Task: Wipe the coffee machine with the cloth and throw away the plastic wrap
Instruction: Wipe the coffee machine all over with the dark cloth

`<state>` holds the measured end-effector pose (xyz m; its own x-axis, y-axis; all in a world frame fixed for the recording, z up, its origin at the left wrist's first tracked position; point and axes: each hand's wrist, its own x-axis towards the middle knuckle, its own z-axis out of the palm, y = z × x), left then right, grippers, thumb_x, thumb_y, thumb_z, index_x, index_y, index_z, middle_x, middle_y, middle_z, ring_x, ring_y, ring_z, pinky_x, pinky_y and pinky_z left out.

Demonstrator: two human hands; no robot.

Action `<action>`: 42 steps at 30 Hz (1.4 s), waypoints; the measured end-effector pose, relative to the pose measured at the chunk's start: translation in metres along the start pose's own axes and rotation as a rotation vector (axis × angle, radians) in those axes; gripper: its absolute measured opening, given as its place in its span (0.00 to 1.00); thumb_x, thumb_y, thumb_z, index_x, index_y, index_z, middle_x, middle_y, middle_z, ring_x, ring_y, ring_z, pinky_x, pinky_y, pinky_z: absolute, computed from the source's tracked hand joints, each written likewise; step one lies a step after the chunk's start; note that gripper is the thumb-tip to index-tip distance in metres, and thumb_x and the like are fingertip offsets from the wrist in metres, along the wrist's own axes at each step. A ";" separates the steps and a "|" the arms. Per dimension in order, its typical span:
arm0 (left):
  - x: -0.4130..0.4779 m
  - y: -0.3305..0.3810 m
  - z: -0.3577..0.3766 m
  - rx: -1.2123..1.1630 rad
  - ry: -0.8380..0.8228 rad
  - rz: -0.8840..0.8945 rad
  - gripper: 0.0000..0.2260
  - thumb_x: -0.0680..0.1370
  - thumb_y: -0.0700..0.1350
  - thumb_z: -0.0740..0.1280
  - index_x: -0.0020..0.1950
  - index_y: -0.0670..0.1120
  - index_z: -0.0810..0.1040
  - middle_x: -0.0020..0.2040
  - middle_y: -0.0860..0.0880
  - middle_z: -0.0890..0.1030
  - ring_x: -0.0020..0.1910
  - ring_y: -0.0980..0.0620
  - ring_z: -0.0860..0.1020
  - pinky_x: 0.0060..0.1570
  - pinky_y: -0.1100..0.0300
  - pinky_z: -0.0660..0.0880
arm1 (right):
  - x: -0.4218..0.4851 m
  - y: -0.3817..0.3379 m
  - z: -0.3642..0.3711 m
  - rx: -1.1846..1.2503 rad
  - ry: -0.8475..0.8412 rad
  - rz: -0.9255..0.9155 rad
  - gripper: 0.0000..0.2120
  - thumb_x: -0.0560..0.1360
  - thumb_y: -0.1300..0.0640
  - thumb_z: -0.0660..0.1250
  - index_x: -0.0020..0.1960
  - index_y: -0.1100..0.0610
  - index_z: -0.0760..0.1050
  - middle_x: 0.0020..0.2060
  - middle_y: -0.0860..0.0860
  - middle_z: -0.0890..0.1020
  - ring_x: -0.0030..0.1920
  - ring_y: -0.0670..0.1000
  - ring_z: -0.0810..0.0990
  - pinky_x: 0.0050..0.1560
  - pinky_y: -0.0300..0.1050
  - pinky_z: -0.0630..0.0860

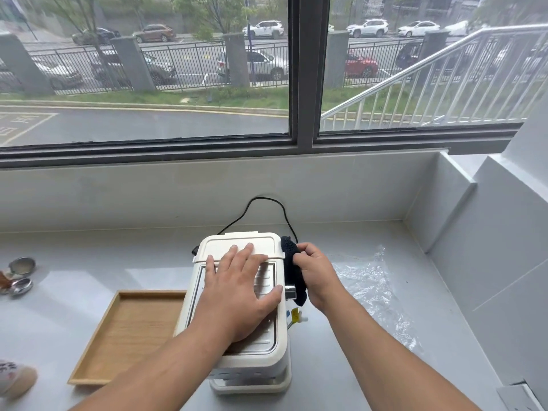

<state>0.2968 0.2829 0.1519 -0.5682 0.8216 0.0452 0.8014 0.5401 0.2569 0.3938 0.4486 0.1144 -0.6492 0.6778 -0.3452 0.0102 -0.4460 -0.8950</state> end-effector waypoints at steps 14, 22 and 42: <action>0.003 -0.003 0.005 0.004 -0.006 0.018 0.34 0.74 0.76 0.51 0.77 0.63 0.62 0.84 0.56 0.56 0.84 0.49 0.48 0.79 0.36 0.37 | -0.018 -0.027 0.026 -0.583 0.146 -0.405 0.10 0.66 0.55 0.66 0.42 0.41 0.80 0.49 0.46 0.81 0.49 0.48 0.81 0.49 0.44 0.77; 0.001 -0.004 0.000 -0.048 -0.024 0.023 0.33 0.75 0.73 0.47 0.73 0.57 0.68 0.84 0.53 0.59 0.84 0.47 0.49 0.79 0.34 0.38 | -0.031 -0.033 0.045 -0.983 0.124 -0.535 0.16 0.70 0.63 0.66 0.49 0.45 0.83 0.49 0.40 0.78 0.56 0.49 0.72 0.52 0.35 0.69; -0.001 -0.040 -0.039 -0.637 -0.018 -0.004 0.21 0.69 0.46 0.68 0.60 0.56 0.68 0.53 0.55 0.76 0.57 0.47 0.73 0.52 0.48 0.77 | -0.076 -0.031 0.118 -0.856 0.123 -0.299 0.14 0.63 0.57 0.64 0.42 0.42 0.83 0.35 0.33 0.82 0.37 0.36 0.79 0.37 0.31 0.71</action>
<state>0.2578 0.2528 0.1793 -0.5631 0.8259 0.0279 0.5280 0.3337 0.7809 0.3528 0.3418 0.2016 -0.6308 0.7744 -0.0487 0.4469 0.3113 -0.8387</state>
